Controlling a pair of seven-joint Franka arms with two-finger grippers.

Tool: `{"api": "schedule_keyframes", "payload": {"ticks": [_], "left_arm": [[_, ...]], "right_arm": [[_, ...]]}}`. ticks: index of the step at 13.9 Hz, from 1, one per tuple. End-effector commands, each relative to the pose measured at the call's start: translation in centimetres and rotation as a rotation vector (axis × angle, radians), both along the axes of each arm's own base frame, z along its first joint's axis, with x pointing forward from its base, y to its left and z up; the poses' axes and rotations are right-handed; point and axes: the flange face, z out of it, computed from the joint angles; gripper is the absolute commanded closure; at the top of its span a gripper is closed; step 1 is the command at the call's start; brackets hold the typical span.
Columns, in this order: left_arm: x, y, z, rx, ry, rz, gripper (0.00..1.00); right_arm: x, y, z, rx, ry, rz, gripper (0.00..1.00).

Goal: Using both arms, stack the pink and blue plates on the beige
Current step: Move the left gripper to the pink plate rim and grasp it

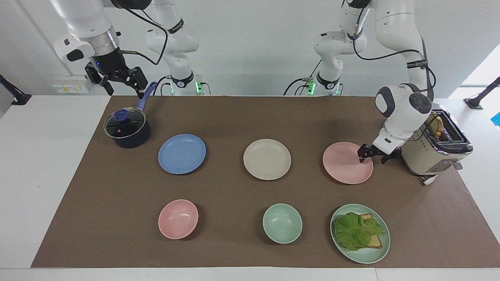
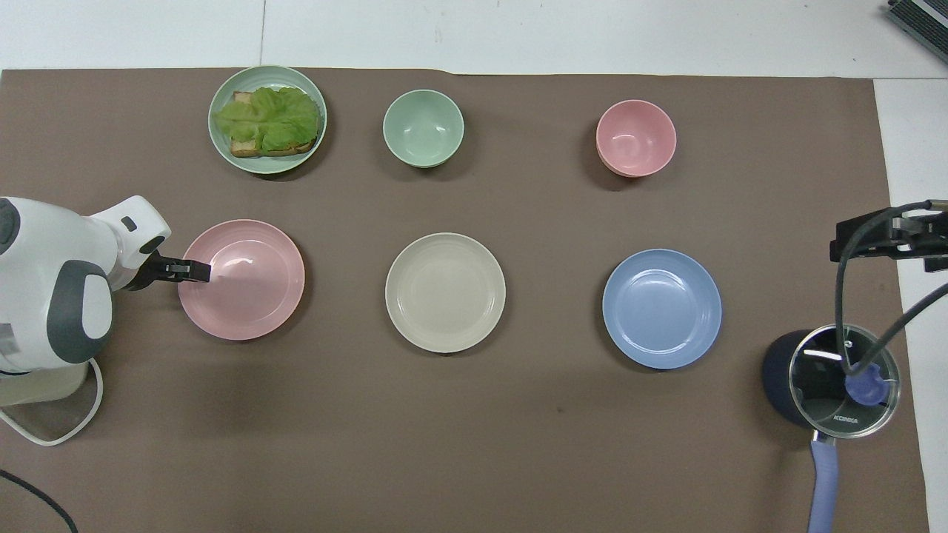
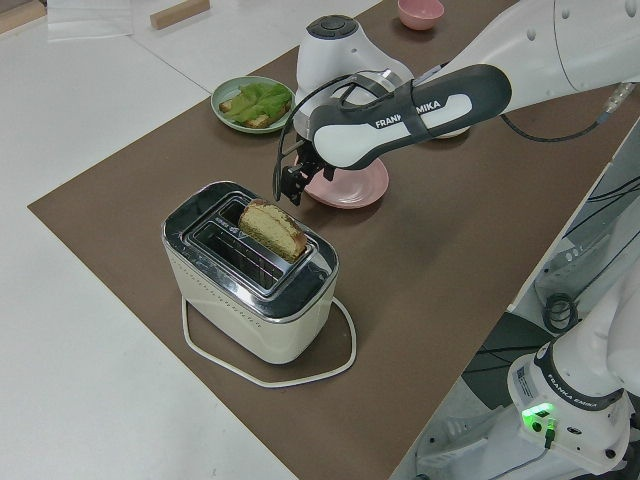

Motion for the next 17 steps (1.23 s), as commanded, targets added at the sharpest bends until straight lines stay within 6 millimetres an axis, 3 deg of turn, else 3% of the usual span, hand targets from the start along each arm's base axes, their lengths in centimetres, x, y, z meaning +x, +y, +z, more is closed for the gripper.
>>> {"api": "schedule_keyframes", "payload": {"ticks": [1, 2, 3, 4, 7, 10, 13, 15, 17], "left_arm": [[0.0, -0.2, -0.2, -0.005, -0.02, -0.009, 0.39], [0.0, -0.3, -0.3, -0.005, -0.024, -0.011, 0.5], [0.0, -0.3, -0.3, -0.005, -0.024, -0.011, 0.71], [0.3, 0.0, 0.0, -0.004, -0.029, -0.021, 1.0], [1.3, 0.6, 1.1, -0.006, -0.02, -0.009, 1.0], [2.4, 1.4, 6.2, -0.015, 0.022, 0.002, 1.0], [2.2, 1.2, 11.0, -0.024, 0.051, 0.007, 1.0], [1.4, 0.3, 13.9, -0.078, 0.034, 0.06, 1.0], [1.0, -2.7, 14.9, -0.108, 0.04, 0.131, 1.0]], "right_arm": [[-0.4, 0.1, 0.2, 0.008, -0.008, -0.008, 0.0], [-0.4, 0.1, 0.2, 0.008, -0.008, -0.007, 0.0], [-0.4, 0.1, 0.2, 0.008, -0.008, -0.007, 0.0], [-0.4, 0.1, 0.2, 0.008, -0.008, -0.007, 0.0], [-0.4, 0.0, 0.2, 0.008, -0.008, -0.004, 0.0], [-0.4, 0.0, 0.2, 0.008, -0.008, -0.004, 0.0], [-0.4, 0.0, 0.2, 0.008, -0.008, -0.001, 0.0], [-0.4, -0.1, 0.1, 0.008, -0.006, -0.003, 0.0], [-0.4, -0.1, 0.1, 0.008, -0.006, -0.003, 0.0]]}}
